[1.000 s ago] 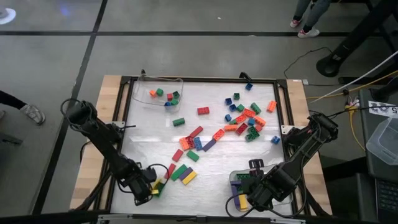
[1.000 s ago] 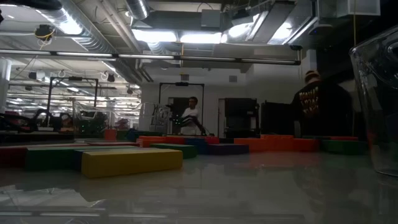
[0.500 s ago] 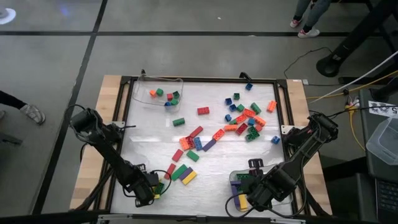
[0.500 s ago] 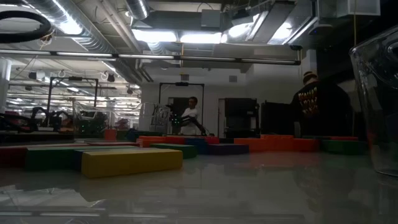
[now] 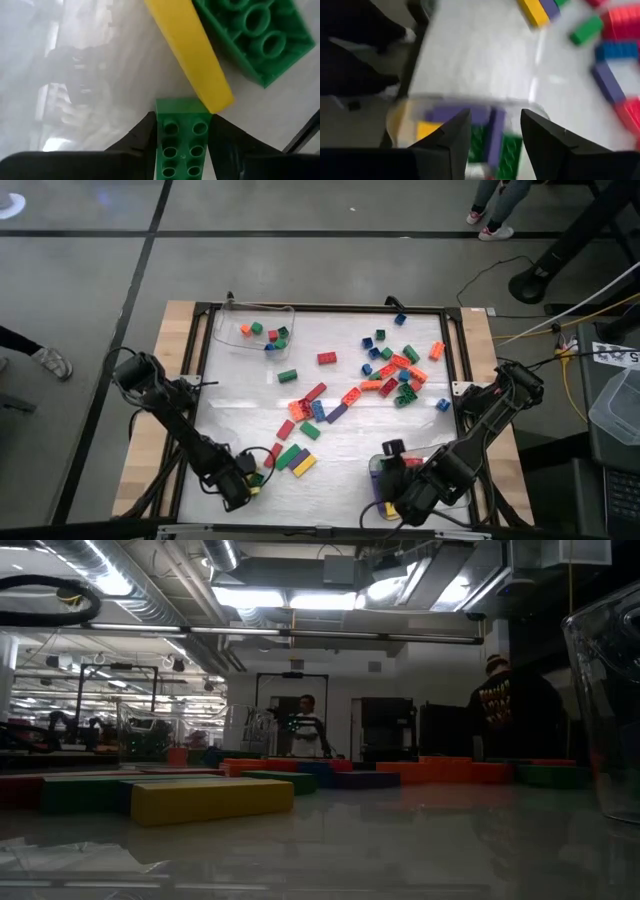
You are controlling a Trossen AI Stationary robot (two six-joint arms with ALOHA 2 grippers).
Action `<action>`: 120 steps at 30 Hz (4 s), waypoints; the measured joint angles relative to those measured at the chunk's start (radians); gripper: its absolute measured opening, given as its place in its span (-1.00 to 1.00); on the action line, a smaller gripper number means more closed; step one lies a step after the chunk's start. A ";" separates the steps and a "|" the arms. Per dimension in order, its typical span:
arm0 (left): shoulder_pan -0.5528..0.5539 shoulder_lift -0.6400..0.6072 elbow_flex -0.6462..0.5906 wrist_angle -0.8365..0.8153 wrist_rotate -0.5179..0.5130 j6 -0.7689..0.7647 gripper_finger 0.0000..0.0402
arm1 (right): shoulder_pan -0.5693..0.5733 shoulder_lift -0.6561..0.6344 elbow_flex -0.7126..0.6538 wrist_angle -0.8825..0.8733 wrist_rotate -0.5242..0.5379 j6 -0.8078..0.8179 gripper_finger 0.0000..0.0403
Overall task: Sort blocks by size
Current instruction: Put the rectangular green game piece into the bottom transparent bin
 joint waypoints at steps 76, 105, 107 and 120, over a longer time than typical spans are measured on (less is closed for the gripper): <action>0.474 -0.194 0.002 0.744 -0.150 -0.466 -0.31 | -0.307 0.115 -0.014 0.699 -0.195 -1.460 -0.14; 0.510 -0.194 0.001 0.720 -0.150 -0.577 -0.31 | -0.293 0.125 -0.014 0.588 0.097 -1.471 -0.14; 0.511 -0.193 0.001 0.713 -0.150 -0.579 -0.31 | -0.293 0.125 -0.014 0.575 0.099 -1.472 -0.14; 0.511 -0.193 0.001 0.716 -0.150 -0.630 -0.31 | -0.293 0.125 -0.014 0.552 0.165 -1.490 -0.14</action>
